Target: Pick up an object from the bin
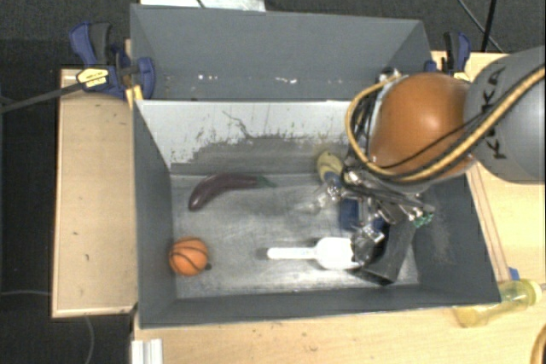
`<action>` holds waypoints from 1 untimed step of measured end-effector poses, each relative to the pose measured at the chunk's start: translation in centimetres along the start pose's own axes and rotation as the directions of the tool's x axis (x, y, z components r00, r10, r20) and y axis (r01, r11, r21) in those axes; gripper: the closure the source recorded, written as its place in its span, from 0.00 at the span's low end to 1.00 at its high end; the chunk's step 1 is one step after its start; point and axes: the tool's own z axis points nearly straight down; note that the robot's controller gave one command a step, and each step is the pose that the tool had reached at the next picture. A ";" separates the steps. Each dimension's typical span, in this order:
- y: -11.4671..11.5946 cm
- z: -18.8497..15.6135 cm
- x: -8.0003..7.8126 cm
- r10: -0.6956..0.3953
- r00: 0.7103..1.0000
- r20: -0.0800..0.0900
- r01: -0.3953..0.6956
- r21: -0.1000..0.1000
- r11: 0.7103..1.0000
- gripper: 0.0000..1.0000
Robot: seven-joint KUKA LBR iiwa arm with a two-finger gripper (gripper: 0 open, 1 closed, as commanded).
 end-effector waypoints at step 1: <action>0.0 0.0 0.0 0.001 1.000 0.001 -0.001 0.000 1.000 0.00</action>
Offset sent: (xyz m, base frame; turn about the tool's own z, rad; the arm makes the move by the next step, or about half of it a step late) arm -0.0319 -0.0401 -0.0752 -0.1081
